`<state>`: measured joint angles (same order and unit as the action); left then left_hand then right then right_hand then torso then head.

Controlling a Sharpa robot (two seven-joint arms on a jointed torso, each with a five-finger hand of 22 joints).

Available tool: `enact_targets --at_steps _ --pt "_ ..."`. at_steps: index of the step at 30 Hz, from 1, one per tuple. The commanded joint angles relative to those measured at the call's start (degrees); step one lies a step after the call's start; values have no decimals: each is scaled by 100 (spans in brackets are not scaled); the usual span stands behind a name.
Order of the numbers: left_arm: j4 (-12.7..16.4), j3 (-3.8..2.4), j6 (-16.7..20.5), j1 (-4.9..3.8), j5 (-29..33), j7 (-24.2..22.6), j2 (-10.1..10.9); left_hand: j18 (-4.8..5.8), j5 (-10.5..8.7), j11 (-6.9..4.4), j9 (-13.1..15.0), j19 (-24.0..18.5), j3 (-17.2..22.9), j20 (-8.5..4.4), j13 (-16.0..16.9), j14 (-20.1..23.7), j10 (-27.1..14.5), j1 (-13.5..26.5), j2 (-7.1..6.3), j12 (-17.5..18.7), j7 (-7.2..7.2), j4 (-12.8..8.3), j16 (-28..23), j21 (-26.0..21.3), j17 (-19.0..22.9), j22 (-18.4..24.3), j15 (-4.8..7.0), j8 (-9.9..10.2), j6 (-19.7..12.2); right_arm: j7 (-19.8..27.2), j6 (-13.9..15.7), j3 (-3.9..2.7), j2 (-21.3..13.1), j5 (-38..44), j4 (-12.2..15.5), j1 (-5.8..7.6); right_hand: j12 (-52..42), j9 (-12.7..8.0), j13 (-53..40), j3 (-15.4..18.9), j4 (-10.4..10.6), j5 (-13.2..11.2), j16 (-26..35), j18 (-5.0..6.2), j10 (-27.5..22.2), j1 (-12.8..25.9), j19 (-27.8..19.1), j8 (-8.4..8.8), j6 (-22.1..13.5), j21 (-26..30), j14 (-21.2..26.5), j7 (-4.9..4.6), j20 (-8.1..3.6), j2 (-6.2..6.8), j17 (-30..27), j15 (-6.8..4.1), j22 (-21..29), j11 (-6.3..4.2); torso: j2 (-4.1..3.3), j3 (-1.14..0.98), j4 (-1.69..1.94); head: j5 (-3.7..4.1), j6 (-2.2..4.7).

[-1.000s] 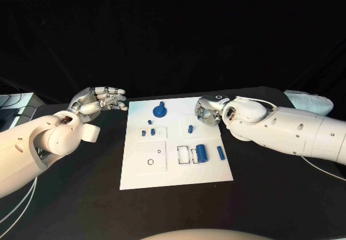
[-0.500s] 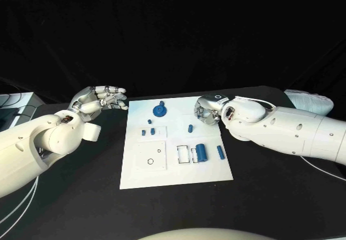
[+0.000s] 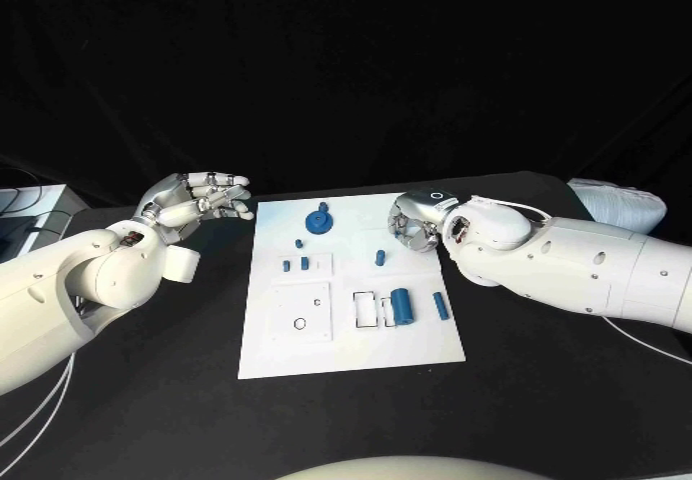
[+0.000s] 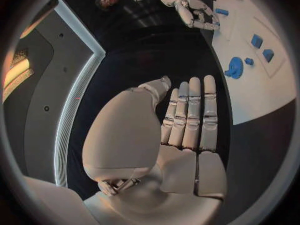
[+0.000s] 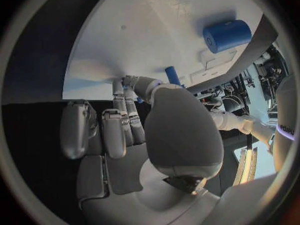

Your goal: Assemble the parts on the task board

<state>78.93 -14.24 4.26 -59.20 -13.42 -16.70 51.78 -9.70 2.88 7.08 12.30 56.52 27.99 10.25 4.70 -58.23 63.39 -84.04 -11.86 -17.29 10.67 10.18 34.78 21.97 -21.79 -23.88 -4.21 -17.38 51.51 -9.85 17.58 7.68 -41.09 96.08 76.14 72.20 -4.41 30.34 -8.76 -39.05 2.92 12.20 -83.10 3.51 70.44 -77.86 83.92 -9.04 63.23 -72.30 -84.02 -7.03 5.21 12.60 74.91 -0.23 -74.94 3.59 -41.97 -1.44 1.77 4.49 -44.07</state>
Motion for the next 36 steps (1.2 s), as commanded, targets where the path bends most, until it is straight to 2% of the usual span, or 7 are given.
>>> enact_targets --at_steps 1,9,23,26,30,33,36 --pt "-18 -5 15 3 47 5 3 -51 4 6 -9 -49 -29 -3 -5 33 -57 18 27 39 12 -17 19 -10 -10 -8 -1 36 6 1 146 7 -51 -273 127 -33 -21 23 0 -7 1 36 31 4 46 67 34 -21 39 -25 -285 -19 -25 3 56 -54 -648 15 6 -9 -4 -8 16" --pt "-87 -4 26 9 47 16 -6 -51 4 6 -9 -49 -29 -3 -5 33 -57 18 27 39 12 -17 19 -10 -10 -8 -1 36 6 -21 443 -58 -235 -453 365 9 -16 27 4 -4 1 43 40 -3 50 80 46 -25 38 -61 -281 -18 -25 8 37 -55 -667 14 16 -1 -7 0 38" --pt "-144 -3 26 34 47 35 -61 -50 4 11 -15 -56 -33 -1 -5 45 -62 19 27 42 17 -18 22 -13 -20 -9 -5 43 0 -20 529 -118 -521 -675 946 110 -6 35 11 7 -13 49 38 -8 58 96 55 -33 35 -85 -283 -15 -27 35 39 -58 -680 11 15 10 -6 -36 63" --pt "-149 -2 52 40 47 41 -78 -50 4 11 -15 -56 -33 -1 -5 45 -62 19 27 42 17 -18 22 -13 -20 -9 -5 43 0 -6 536 -119 -519 -682 1111 105 -5 36 12 7 -15 50 37 -8 58 96 56 -33 34 -85 -284 -16 -28 37 41 -58 -681 10 18 5 1 -82 63" --pt "-129 -2 111 46 47 63 -103 -49 4 13 -17 -59 -35 0 -4 50 -64 23 29 42 20 -16 25 -15 -26 -9 -8 46 0 -14 489 -119 -452 -586 1322 76 -5 36 12 7 -15 50 37 -8 58 96 56 -33 34 -85 -284 -16 -28 37 41 -58 -681 10 28 13 2 -155 63" --pt "-75 -2 178 55 47 77 -103 -42 5 21 -25 -87 -44 10 -4 83 -73 36 27 46 29 -8 25 -33 -42 -5 -19 55 -5 -56 370 -110 -319 -382 1503 26 15 37 24 5 -31 54 28 -9 47 102 59 -28 11 -92 -289 -23 -29 54 56 -57 -686 16 25 21 -14 -256 53" --pt "-71 -2 215 59 47 73 -108 -41 5 22 -26 -91 -44 11 -4 88 -74 36 27 46 29 -8 25 -35 -44 -4 -20 56 -5 -91 300 -96 -176 -197 1619 -32 19 37 27 6 -32 54 23 -14 45 107 66 -27 7 -113 -291 -25 -29 56 66 -56 -696 18 34 17 -20 -345 27"
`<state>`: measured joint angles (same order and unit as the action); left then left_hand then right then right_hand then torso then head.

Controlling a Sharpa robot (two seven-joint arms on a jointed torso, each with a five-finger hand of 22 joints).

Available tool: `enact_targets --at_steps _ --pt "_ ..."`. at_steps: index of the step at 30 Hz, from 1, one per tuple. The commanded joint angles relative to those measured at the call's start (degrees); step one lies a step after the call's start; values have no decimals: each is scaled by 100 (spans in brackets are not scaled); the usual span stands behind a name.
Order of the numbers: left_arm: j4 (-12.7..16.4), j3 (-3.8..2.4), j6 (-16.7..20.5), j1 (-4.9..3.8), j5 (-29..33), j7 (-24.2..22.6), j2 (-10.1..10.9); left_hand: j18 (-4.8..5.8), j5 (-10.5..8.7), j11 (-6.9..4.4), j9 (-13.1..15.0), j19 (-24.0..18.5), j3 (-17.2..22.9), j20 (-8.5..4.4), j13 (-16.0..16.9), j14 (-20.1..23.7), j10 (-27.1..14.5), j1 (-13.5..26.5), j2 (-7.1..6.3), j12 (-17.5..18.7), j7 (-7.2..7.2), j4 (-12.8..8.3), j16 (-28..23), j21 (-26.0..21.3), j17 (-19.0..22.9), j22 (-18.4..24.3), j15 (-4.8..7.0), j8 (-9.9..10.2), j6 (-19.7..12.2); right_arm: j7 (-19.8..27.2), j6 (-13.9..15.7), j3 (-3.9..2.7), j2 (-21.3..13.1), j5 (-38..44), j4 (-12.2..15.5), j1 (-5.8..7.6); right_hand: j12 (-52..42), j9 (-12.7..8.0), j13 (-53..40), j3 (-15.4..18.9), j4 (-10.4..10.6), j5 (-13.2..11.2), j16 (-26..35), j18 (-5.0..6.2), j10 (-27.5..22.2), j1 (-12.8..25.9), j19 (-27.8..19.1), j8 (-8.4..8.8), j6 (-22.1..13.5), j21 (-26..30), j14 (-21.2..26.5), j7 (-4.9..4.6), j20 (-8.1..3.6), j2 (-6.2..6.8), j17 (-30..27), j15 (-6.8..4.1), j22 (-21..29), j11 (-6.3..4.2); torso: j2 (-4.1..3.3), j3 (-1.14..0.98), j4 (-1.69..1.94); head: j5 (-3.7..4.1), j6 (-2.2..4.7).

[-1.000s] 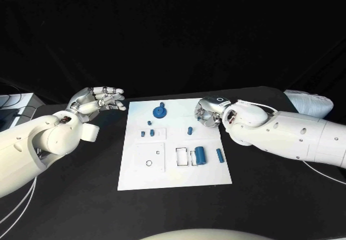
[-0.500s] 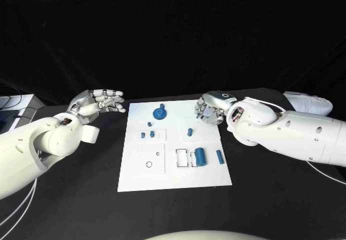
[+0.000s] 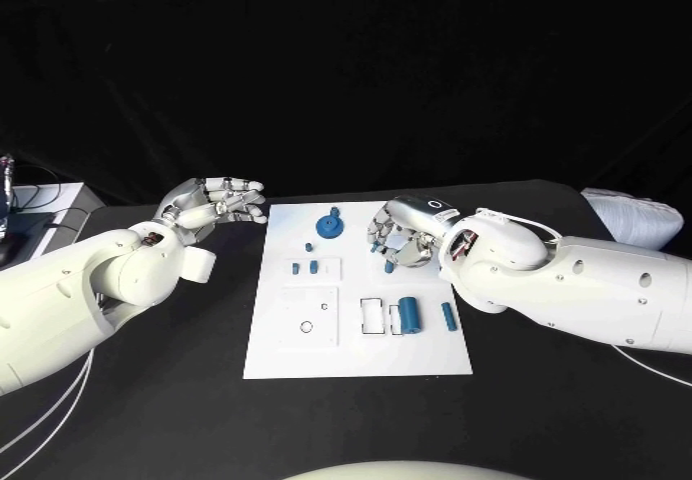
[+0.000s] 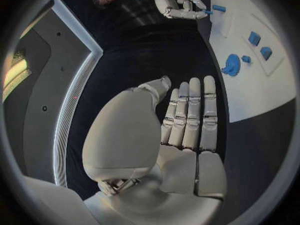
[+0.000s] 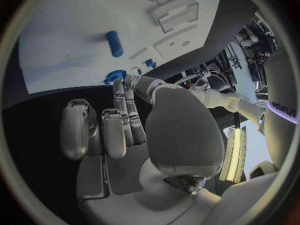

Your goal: Assemble the parts on the task board

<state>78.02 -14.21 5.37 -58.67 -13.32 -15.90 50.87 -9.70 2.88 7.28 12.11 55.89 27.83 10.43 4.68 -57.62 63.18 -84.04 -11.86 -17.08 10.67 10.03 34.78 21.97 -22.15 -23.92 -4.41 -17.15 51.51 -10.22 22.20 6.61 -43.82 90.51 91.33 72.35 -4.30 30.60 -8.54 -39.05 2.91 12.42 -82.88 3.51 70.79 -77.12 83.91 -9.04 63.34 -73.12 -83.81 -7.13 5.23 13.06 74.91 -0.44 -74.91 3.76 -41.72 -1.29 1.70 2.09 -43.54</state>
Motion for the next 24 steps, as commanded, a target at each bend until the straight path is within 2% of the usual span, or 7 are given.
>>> enact_targets --at_steps 1,5,9,15,18,21,24 --pt "18 -5 112 7 37 -9 -20 -40 5 3 -9 -34 -29 -5 -2 34 -55 37 27 26 30 7 25 -39 -10 0 -2 34 -6 -64 -182 17 150 423 132 -73 7 11 4 5 -32 32 1 -14 11 34 67 -26 -4 -30 -312 -15 -31 11 66 -36 -699 1 13 0 -13 -158 -41" --pt "18 -5 135 9 37 -13 -45 -40 5 3 -9 -34 -29 -5 -2 34 -55 37 27 26 30 7 25 -39 -10 0 -2 34 -6 -84 -247 58 353 629 191 -179 11 11 7 6 -32 31 1 -14 9 38 67 -26 -8 -30 -313 -16 -30 13 64 -35 -699 3 27 15 -7 -272 -79" --pt "25 -5 147 10 35 -10 -79 -40 5 3 -9 -34 -29 -5 -2 34 -55 37 27 26 30 7 25 -39 -10 0 -2 34 -6 -88 -285 104 529 764 168 -305 11 11 7 6 -32 31 1 -14 9 38 67 -26 -8 -30 -313 -16 -30 13 64 -35 -699 3 31 29 9 -274 -115" --pt "69 -5 153 10 24 -3 -100 -39 5 4 -10 -39 -29 -3 -2 41 -56 37 29 26 31 7 27 -42 -14 1 -3 36 -5 -95 -224 136 694 916 151 -446 17 11 10 4 -33 29 5 -13 6 44 66 -24 -14 -23 -312 -18 -30 12 56 -33 -697 5 13 17 4 -394 -165" --pt "77 -5 153 10 22 -3 -102 -39 5 4 -10 -39 -29 -3 -2 41 -56 37 29 26 31 7 27 -42 -14 1 -3 36 -5 -103 -211 140 738 949 149 -472 18 11 12 3 -34 28 4 -15 5 44 70 -24 -16 -36 -312 -18 -30 11 56 -32 -703 5 15 16 5 -417 -182" --pt "85 -5 149 10 20 -2 -104 -39 5 4 -10 -39 -29 -3 -2 41 -56 37 29 26 31 7 27 -42 -14 1 -3 36 -5 -95 -190 144 790 973 134 -494 23 11 15 2 -38 27 5 -15 2 46 69 -22 -22 -34 -312 -20 -29 14 54 -32 -703 7 18 24 0 -452 -218" --pt "91 -5 136 10 20 4 -105 -39 5 4 -12 -43 -29 -2 -1 47 -57 34 31 26 31 6 29 -45 -19 2 -4 37 -5 -92 -180 147 844 1003 97 -519 27 11 18 1 -44 27 4 -15 -1 46 70 -20 -29 -33 -313 -22 -29 18 54 -31 -703 8 16 23 1 -453 -246"
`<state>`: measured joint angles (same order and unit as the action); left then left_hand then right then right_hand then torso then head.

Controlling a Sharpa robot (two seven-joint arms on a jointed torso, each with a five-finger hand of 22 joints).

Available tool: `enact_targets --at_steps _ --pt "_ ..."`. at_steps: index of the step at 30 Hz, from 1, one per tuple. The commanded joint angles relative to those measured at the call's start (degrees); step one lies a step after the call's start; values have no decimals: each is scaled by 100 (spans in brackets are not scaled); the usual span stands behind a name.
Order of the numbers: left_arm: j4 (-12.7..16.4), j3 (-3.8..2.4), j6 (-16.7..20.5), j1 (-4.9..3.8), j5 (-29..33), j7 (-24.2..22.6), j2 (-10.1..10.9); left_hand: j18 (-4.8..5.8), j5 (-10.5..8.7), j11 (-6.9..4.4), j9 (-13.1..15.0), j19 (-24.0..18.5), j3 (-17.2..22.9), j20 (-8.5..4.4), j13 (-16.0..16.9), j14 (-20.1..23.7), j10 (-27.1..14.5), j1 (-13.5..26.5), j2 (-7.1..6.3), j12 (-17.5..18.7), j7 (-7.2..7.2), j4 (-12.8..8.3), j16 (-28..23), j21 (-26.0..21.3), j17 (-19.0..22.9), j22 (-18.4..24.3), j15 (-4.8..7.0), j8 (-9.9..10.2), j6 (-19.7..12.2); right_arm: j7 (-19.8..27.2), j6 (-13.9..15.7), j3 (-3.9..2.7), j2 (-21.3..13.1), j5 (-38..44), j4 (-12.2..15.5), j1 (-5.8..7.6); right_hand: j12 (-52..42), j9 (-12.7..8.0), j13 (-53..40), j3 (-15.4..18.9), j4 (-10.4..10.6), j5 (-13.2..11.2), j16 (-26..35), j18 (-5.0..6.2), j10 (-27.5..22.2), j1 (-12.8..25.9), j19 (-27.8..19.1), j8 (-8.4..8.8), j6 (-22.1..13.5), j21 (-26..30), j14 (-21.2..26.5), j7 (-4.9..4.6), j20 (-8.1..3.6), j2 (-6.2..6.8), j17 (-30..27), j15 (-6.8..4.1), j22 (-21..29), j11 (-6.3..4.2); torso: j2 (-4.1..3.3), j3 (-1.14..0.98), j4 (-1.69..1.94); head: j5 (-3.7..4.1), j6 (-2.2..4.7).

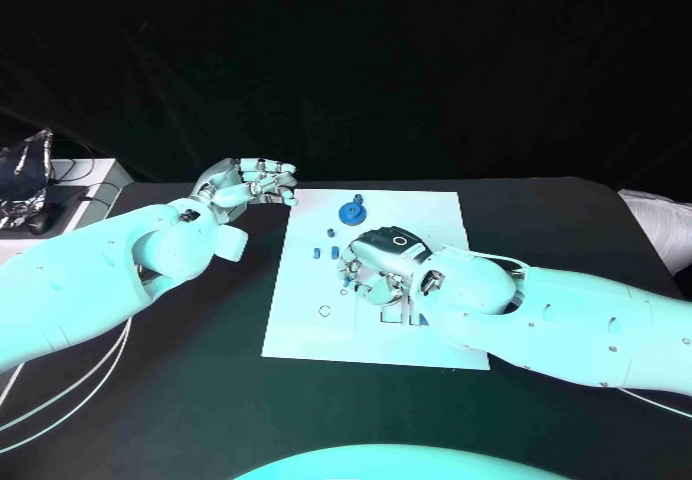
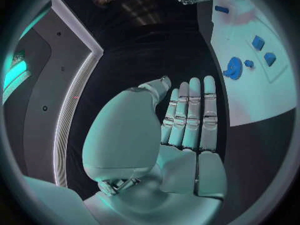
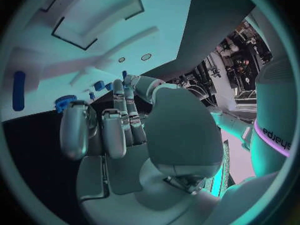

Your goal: Assemble the parts on the task board

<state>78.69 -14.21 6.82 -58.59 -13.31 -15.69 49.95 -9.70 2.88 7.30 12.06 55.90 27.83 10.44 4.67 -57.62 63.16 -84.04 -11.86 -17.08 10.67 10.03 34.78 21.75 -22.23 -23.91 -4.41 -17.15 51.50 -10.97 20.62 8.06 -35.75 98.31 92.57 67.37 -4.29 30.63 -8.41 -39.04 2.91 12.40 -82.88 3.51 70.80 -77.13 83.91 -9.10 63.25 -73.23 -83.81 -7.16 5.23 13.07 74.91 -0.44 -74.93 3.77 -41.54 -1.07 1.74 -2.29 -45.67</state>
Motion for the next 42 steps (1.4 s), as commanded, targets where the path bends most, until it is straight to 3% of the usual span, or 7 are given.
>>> enact_targets --at_steps 1,10,16,42 --pt "25 -5 -11 3 19 -15 -14 -39 5 2 -7 -44 -29 -2 0 47 -55 34 31 26 31 6 30 -23 -11 1 -4 37 -5 -19 -21 3 47 235 -37 -25 27 7 5 1 -44 29 4 -15 -1 46 70 -14 -20 -22 -313 -20 -29 18 54 -31 -701 7 -2 2 -2 -16 -33" --pt "41 -5 -38 3 19 -2 -2 -39 4 5 -10 -48 -32 -1 0 54 -59 36 28 27 34 6 32 -26 -16 1 -6 41 -8 -35 -18 8 147 343 -145 -110 31 7 8 0 -48 30 4 -15 -4 49 70 -12 -26 -22 -313 -23 -28 22 54 -29 -702 9 -1 3 -5 -62 -73" --pt "59 -5 -49 3 19 13 10 -39 4 5 -10 -48 -32 -1 0 54 -59 36 28 27 34 6 32 -26 -16 1 -6 41 -8 -27 -68 13 180 374 -197 -126 35 7 11 0 -50 30 7 -12 -7 54 67 -10 -31 -11 -312 -25 -28 24 46 -28 -697 12 1 3 -2 -49 -87" --pt "149 -6 -39 3 8 10 68 -38 4 19 -23 -65 -44 9 -2 85 -84 61 26 37 46 24 42 -42 -39 5 -17 59 -25 -89 -130 31 308 587 -406 -203 44 6 19 0 -60 29 10 -12 -14 64 66 -6 -46 -5 -311 -30 -25 36 38 -23 -696 17 1 0 -13 -141 -235"
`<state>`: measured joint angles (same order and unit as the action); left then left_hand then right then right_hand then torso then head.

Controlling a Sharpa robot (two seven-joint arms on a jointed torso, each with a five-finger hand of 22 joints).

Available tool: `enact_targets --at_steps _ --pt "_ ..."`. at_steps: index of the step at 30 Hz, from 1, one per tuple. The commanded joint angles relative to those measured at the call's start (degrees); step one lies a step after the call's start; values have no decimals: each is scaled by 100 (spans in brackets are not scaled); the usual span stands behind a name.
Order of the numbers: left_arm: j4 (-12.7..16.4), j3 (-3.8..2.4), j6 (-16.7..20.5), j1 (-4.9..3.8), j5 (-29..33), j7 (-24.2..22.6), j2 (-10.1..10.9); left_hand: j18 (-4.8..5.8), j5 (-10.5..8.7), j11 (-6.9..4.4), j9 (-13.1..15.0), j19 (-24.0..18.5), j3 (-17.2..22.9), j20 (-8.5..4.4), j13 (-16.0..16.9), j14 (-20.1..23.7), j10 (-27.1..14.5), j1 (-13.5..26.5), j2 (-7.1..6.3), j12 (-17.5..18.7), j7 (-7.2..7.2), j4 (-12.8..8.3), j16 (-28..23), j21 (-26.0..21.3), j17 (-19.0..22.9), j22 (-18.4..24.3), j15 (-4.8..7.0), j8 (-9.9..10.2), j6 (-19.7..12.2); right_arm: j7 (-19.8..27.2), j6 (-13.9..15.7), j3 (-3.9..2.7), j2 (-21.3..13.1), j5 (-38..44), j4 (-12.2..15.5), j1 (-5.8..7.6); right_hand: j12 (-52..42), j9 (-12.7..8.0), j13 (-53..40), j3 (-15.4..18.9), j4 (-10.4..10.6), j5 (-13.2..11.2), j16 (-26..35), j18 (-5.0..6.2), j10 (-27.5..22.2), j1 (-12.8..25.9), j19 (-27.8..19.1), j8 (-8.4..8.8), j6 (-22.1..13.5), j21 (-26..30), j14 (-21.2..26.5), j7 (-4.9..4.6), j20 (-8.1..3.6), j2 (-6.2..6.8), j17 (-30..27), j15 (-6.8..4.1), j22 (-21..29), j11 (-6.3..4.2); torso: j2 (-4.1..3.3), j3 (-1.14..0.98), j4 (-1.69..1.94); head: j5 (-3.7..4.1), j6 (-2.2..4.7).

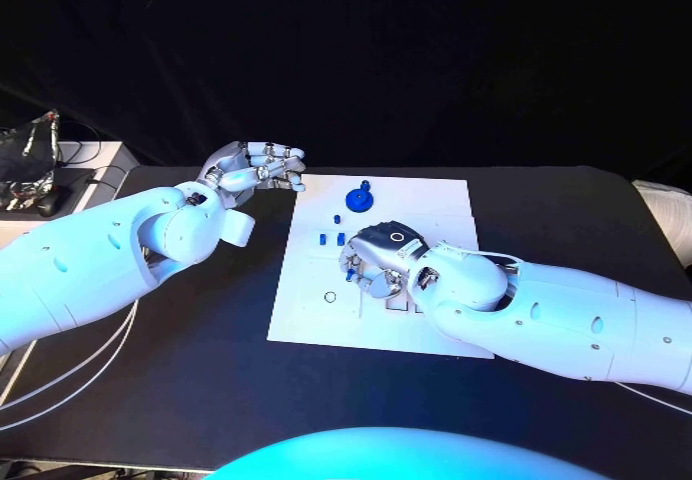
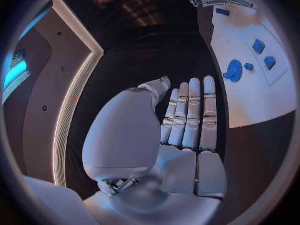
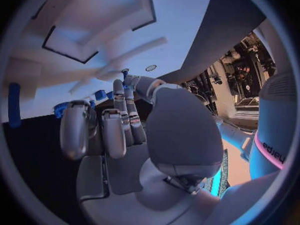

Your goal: Assemble the parts on the task board

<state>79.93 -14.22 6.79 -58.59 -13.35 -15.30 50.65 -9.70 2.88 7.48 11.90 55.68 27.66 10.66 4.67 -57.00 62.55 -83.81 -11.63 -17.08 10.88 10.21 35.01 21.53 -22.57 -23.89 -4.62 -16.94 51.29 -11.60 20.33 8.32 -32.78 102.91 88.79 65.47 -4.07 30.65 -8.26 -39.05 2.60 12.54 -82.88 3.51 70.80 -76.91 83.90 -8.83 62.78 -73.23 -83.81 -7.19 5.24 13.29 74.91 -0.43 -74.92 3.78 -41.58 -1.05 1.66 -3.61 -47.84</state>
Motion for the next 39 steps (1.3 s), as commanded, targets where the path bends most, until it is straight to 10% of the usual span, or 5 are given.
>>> enact_targets --at_steps 1,23,28,39 --pt "28 -5 -37 2 11 -29 -1 -39 4 0 -8 -44 -27 -13 -1 23 -23 38 4 37 25 7 19 -20 -5 4 3 37 -4 -25 -110 5 14 130 -33 -15 21 5 4 1 -28 15 10 -12 -14 42 66 -33 1 -6 -311 -27 -26 13 38 -24 -697 16 5 -2 -6 -8 -18" --pt "49 -5 -38 1 6 -21 22 -39 4 0 -8 -44 -27 -13 -1 23 -23 38 4 37 25 7 19 -20 -5 4 3 37 -4 77 -200 12 13 111 -23 -42 57 -52 62 2 -29 -31 19 -6 -131 152 49 83 -209 44 -306 -93 1 107 14 27 -682 72 8 -2 -9 -45 -78" --pt "53 -5 -39 1 6 -19 25 -39 4 0 -8 -44 -27 -13 -1 23 -23 38 4 37 25 7 19 -20 -5 4 3 37 -4 159 -149 14 15 39 -30 -42 44 -231 221 434 42 -322 119 77 -621 376 -94 376 -667 480 -251 -35 78 297 -178 95 -484 141 12 1 -8 -35 -88" --pt "46 -5 -99 1 5 3 20 -42 4 1 -14 -50 -28 -7 1 40 -30 34 10 36 26 7 32 -29 -25 5 1 42 -3 170 56 16 -28 -42 -1 -42 -95 -454 342 1262 169 -490 174 139 -904 96 -195 487 -876 893 -225 -59 108 113 -298 115 -291 176 23 -3 -6 -25 -80"
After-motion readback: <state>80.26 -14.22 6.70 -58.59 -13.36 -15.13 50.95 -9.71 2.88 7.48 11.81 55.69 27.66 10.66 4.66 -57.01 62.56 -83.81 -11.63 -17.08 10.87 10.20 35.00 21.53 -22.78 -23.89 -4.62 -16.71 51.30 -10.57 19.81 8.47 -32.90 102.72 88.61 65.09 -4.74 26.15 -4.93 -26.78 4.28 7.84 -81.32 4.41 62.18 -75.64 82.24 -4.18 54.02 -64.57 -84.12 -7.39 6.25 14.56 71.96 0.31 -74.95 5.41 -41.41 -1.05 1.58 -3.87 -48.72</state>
